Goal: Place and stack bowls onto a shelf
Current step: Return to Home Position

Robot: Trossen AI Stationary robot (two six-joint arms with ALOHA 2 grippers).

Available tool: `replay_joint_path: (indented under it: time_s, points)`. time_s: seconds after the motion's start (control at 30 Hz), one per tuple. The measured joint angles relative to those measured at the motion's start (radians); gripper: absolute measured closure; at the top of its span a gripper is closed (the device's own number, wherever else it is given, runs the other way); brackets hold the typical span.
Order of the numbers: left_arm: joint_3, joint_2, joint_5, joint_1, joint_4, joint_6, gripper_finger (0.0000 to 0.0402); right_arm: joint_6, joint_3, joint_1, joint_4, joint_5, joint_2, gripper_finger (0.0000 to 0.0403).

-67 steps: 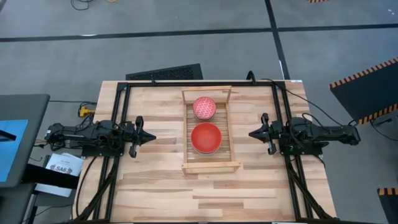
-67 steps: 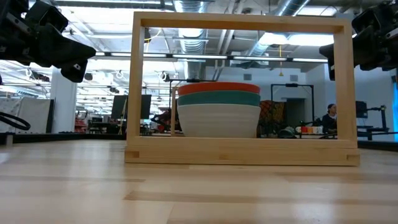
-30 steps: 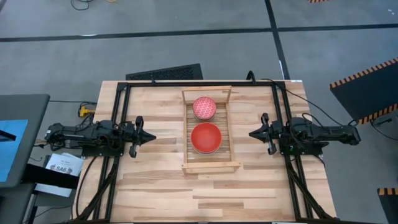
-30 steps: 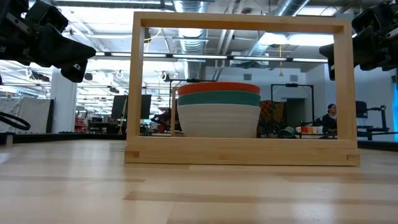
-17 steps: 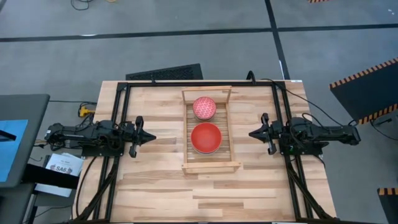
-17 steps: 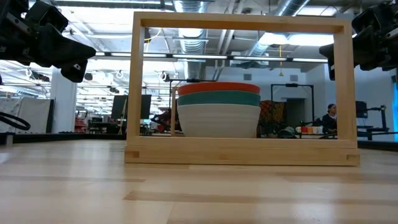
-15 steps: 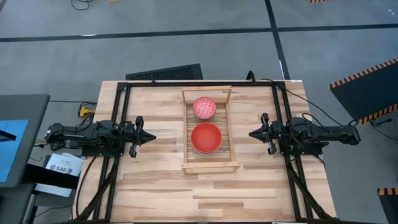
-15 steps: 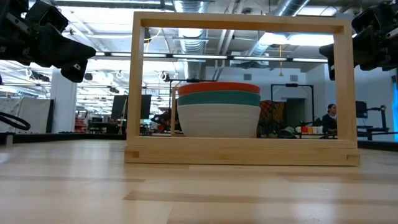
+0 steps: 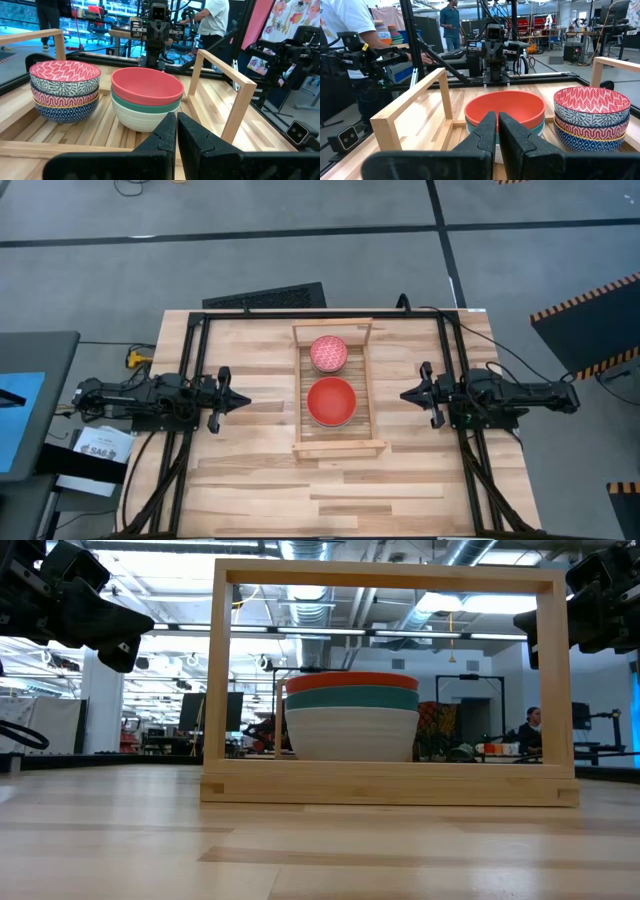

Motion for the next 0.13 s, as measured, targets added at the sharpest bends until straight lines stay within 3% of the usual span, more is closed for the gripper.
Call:
replay_joint_path:
  time_s: [0.13]
  points:
    - [0.0,0.0,0.0,0.0,0.0,0.0,0.0401,0.0,0.0,0.0,0.0,0.0,0.0,0.0356]
